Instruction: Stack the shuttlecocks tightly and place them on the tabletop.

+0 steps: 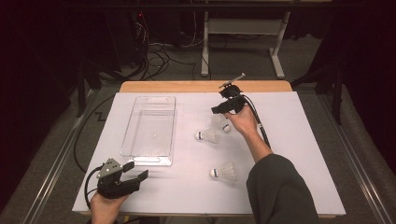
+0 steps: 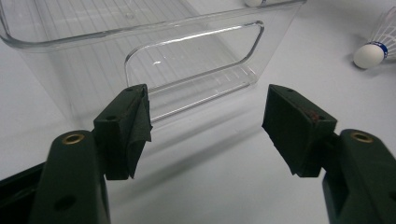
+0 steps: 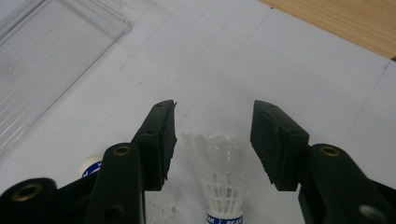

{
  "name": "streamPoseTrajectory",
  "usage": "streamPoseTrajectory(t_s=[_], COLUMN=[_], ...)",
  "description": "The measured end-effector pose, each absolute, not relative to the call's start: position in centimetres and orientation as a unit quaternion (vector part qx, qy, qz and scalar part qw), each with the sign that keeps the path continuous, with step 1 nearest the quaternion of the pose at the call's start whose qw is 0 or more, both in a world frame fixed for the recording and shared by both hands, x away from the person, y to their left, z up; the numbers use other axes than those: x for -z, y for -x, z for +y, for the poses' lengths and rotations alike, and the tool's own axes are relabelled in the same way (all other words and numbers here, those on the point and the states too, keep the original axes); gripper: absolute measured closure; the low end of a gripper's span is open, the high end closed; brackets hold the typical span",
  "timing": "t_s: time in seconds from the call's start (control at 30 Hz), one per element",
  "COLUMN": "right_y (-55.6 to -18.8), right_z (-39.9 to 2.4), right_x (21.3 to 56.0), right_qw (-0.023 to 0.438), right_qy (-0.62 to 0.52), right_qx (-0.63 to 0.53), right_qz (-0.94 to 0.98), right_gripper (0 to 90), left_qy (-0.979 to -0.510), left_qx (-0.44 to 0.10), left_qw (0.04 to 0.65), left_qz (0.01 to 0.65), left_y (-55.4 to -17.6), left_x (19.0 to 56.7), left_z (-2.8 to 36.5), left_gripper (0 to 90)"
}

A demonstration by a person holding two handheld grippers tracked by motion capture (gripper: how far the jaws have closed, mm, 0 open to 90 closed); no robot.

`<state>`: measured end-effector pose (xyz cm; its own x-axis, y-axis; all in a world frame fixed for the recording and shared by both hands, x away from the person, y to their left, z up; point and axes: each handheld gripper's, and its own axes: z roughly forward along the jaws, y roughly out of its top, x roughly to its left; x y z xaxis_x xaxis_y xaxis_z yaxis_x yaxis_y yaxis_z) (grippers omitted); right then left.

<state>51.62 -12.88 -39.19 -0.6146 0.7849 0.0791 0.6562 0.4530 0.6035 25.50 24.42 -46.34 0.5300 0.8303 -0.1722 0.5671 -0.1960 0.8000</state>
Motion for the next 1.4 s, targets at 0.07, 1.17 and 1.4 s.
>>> streamPoseTrajectory(t_s=[0.07, 1.17, 1.4], right_y=[-51.8, -52.7, -52.4], right_z=[-12.7, -11.3, -11.1], right_x=[39.1, 40.4, 40.3], right_qw=[0.108, 0.105, 0.109], right_qy=[-0.425, -0.417, -0.412], right_qx=[-0.299, -0.243, -0.236], right_qz=[0.848, 0.87, 0.873], right_gripper=[50.7, 62.7, 72.0], left_qy=[-0.758, -0.762, -0.761], left_qx=[-0.151, -0.148, -0.148], left_qw=[0.436, 0.434, 0.434], left_qz=[0.46, 0.459, 0.459], left_y=[-25.5, -25.5, -25.5], left_x=[46.3, 46.4, 46.4], left_z=[24.4, 24.3, 24.3], left_gripper=[32.8, 32.9, 32.9])
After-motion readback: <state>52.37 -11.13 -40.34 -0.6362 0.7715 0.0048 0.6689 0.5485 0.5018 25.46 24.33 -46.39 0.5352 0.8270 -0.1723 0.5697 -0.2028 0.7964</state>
